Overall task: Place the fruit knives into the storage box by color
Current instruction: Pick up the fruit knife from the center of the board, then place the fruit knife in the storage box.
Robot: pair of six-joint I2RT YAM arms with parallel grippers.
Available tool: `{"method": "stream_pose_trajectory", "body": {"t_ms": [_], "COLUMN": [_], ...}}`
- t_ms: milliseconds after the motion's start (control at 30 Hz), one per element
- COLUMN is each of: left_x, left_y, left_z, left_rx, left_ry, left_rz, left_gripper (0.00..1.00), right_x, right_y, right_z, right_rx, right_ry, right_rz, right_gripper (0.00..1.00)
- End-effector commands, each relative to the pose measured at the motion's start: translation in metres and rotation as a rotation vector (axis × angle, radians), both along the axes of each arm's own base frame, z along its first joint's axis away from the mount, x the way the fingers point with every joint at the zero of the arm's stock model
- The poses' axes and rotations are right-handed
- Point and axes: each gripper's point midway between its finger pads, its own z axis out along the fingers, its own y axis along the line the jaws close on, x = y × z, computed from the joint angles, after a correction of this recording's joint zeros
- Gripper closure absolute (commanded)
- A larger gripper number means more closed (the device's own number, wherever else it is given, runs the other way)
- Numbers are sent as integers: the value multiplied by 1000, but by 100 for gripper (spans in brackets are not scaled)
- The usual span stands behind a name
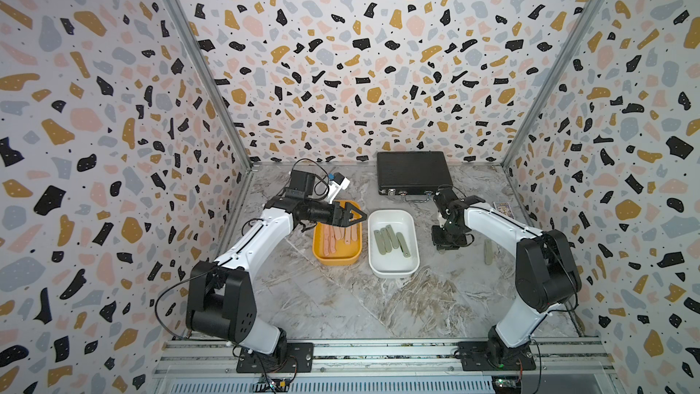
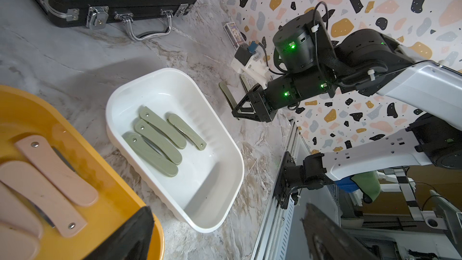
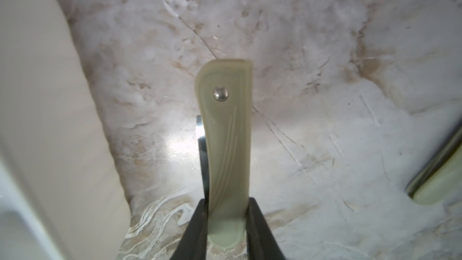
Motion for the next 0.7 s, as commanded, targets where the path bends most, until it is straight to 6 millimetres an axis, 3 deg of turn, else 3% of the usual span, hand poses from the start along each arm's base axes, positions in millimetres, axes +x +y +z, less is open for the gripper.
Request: {"method": "stream_pose_trajectory", "body": {"t_ms": [0,333,667], "left_x": [-1,5,10], "left_y": [0,14,18], "left_z": [3,7,-4], "left_rx": [7,9,15], "left_ry": [-34,-44,-16], "left_rz": [-6,32,49], "left_gripper": [6,7,6], "right_x": [1,15,24], "right_y": [15,79,135], "right_z": [34,68,58], "right_rx": [13,66,122], "right_ry": [-49,-112,-95], "right_rz": [42,151,227], "right_gripper": [78,77,77]}}
